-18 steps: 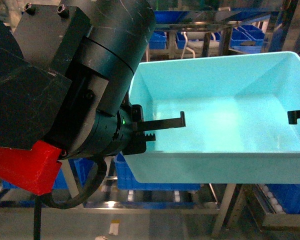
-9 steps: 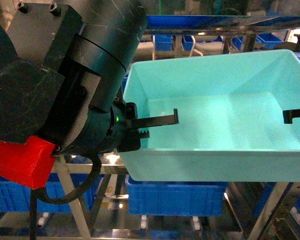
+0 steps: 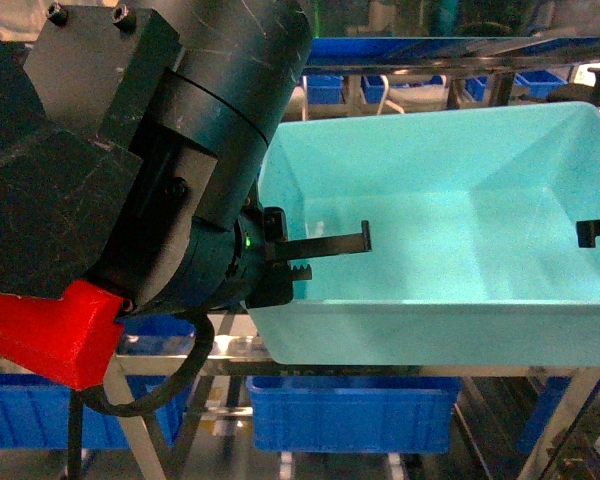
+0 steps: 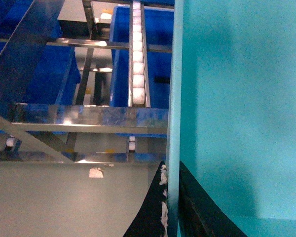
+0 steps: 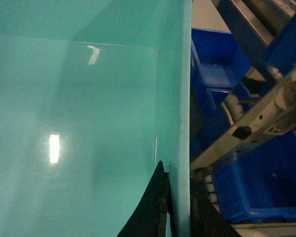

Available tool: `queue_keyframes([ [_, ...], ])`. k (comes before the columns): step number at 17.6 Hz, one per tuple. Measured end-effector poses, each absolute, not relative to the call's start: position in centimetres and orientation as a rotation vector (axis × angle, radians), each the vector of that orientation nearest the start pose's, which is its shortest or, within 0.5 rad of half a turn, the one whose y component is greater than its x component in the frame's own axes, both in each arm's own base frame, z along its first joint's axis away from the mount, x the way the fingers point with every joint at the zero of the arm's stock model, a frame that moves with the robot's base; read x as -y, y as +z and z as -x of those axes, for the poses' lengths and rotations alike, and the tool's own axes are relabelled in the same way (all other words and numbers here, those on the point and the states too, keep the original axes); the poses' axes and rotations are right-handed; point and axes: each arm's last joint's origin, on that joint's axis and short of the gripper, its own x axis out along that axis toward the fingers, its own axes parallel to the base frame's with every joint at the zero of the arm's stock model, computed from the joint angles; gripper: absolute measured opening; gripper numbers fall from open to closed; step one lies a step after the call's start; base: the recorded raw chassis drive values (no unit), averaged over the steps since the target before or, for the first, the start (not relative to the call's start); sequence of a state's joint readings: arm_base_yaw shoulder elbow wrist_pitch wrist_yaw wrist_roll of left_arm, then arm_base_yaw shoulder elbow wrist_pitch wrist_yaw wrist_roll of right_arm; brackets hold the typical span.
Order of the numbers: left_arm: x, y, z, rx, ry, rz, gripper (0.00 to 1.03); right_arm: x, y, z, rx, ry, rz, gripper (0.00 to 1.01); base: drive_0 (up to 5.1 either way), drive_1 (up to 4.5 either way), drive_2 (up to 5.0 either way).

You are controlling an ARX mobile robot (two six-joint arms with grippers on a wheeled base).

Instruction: Organize blue bins on left shelf correctly

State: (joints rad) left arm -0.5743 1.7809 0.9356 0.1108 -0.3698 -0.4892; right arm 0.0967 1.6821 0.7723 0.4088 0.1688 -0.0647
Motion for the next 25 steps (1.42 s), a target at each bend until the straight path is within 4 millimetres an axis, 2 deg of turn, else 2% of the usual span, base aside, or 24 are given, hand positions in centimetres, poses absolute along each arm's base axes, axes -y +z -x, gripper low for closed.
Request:
queue_keyframes([
  [8,18.43,15.56,-30.12,-0.675,-0.033,0.135,0.02,-2.49,16.33,-33.04,-0.501,-0.063,0.129,0.02,0.1,1.31,-1.1],
  [10,17.81,15.47,-30.41,-0.684,-0.017,0.137,0.02,-3.03,16.29,-33.03,-0.498,-0.038,0.130,0.02,0.1,1.31,-1.1],
  [16,18.27,15.51,-30.15,-0.683,-0.030,0.134,0.02,-2.73,16.26,-33.04,-0.503,-0.053,0.130,0.02,0.0,0.00,0.0],
  [18,18.22,15.51,-30.18,-0.683,-0.028,0.134,0.02,-2.75,16.31,-33.04,-0.501,-0.052,0.130,0.02,0.0,4.26,-4.2],
  [25,18.22,15.51,-30.20,-0.681,-0.029,0.135,0.02,-2.74,16.29,-33.05,-0.501,-0.052,0.129,0.02,0.0,0.00,0.0],
])
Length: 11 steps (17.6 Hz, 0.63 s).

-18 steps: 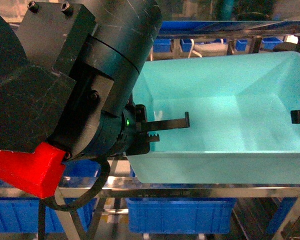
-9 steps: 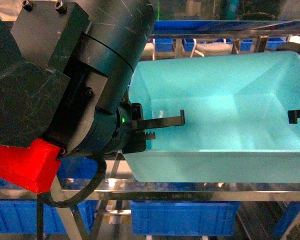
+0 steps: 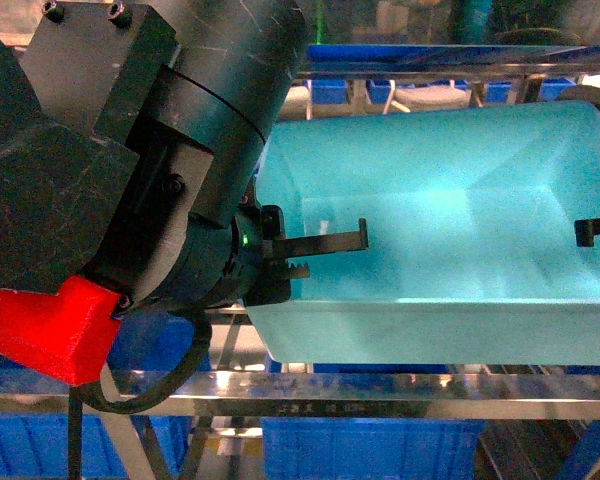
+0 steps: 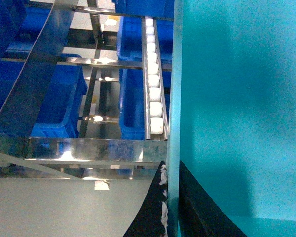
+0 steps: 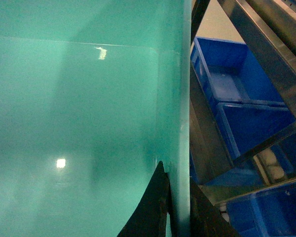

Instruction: Organize blue bins on left shelf correctly

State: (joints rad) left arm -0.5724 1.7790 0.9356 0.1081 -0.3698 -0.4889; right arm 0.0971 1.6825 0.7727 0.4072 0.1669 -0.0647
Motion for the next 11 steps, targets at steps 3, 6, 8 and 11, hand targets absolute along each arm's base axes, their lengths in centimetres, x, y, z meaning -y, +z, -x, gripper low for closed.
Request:
queue_keyframes([
  [3,18.22,15.51,-30.20,-0.681,-0.029,0.135,0.02,-2.73,16.29,-33.05,-0.501,-0.053,0.130,0.02,0.0,0.00,0.0],
  [6,18.22,15.51,-30.20,-0.681,-0.029,0.135,0.02,-2.74,16.29,-33.05,-0.501,-0.052,0.129,0.02,0.0,0.00,0.0],
  [8,18.22,15.51,-30.20,-0.681,-0.029,0.135,0.02,-2.73,16.29,-33.05,-0.501,-0.053,0.130,0.02,0.0,0.00,0.0],
  [11,18.22,15.51,-30.20,-0.681,-0.029,0.135,0.02,-2.74,16.29,-33.05,-0.501,-0.052,0.129,0.02,0.0,0.00,0.0],
])
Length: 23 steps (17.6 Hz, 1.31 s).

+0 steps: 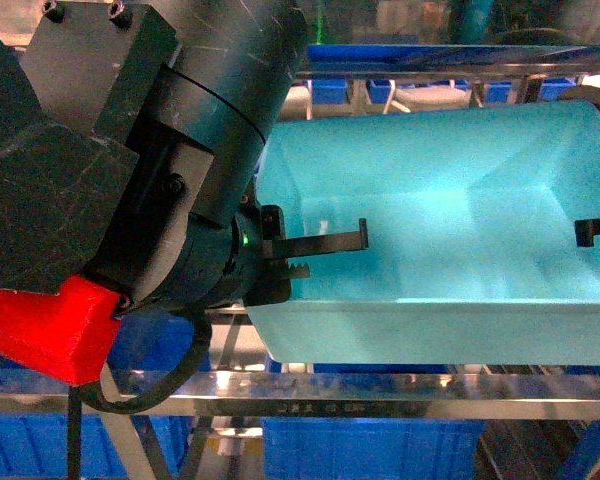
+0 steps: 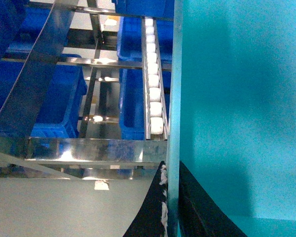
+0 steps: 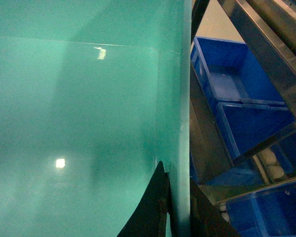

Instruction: Organize blue bins on left shelf correctly

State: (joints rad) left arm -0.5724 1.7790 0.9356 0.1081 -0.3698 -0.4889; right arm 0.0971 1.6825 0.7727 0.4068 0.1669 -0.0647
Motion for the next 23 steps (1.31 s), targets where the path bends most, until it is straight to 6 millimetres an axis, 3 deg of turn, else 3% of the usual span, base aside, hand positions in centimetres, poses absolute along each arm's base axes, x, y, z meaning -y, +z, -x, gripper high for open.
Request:
queue_keyframes([
  [5,17.9,15.5,-30.4,-0.689,-0.031,0.137,0.02,-3.2,16.1,-33.2,-0.526,-0.057,0.127,0.02,0.0,0.00,0.0],
  [7,17.4,15.3,-32.8,-0.724,-0.032,0.126,0.02,-4.7,15.3,-34.9,-0.581,-0.064,0.118,0.02,0.0,0.00,0.0],
  [9,17.4,14.8,-35.3,-0.737,-0.035,0.112,0.02,-5.0,14.7,-37.1,-0.607,-0.075,0.097,0.02,0.0,0.00,0.0],
  [13,18.2,13.5,-38.4,-0.758,-0.015,0.081,0.02,-5.2,13.6,-40.8,-0.648,-0.081,0.100,0.02,0.0,0.00,0.0],
  [16,18.0,12.5,-39.0,-0.794,0.000,0.063,0.02,-5.4,11.3,-41.8,-0.728,-0.064,0.087,0.02,0.0,0.00,0.0],
  [23,18.2,12.2,-39.5,-0.797,0.001,0.062,0.02,-5.4,11.2,-42.1,-0.718,-0.064,0.077,0.02,0.0,0.00,0.0],
])
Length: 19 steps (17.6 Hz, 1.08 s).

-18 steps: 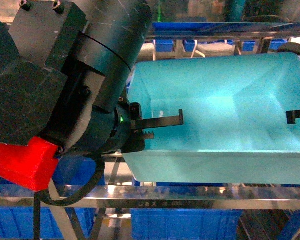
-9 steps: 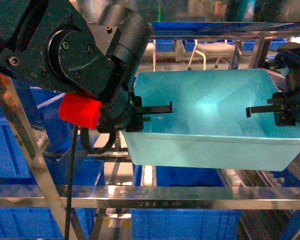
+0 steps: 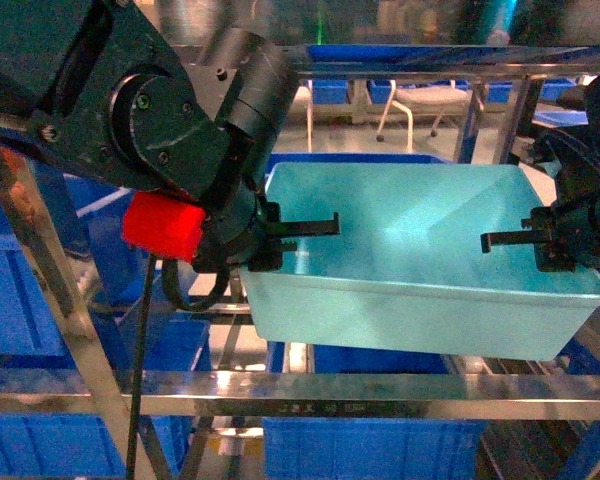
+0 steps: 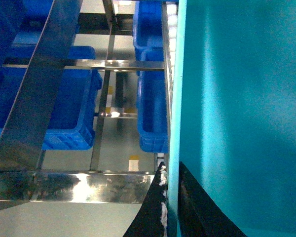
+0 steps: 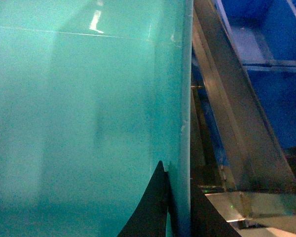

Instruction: Organize blue bins on left shelf correctly

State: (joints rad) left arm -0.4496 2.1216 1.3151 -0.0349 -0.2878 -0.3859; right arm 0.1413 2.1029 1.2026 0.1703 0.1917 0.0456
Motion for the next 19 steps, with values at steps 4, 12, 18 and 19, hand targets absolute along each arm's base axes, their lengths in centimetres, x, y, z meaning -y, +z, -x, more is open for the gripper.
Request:
queue_keyframes([
  [4,19.1,9.4,-41.9,-0.836,-0.007,0.057,0.02,-5.5,8.4,-43.1,-0.770,-0.097,0.121,0.02,0.0,0.00,0.0],
  [12,18.8,7.9,-43.8,-0.867,0.012,0.032,0.02,-5.8,6.0,-45.1,-0.807,-0.070,0.083,0.02,0.0,0.00,0.0],
  [18,19.9,5.8,-49.4,-0.964,0.033,0.048,0.02,-5.0,4.4,-50.6,-0.892,-0.055,0.116,0.02,0.0,0.00,0.0],
  [19,20.1,6.2,-49.8,-0.956,0.039,0.048,0.02,-4.7,4.7,-51.2,-0.883,-0.048,0.110,0.02,0.0,0.00,0.0],
])
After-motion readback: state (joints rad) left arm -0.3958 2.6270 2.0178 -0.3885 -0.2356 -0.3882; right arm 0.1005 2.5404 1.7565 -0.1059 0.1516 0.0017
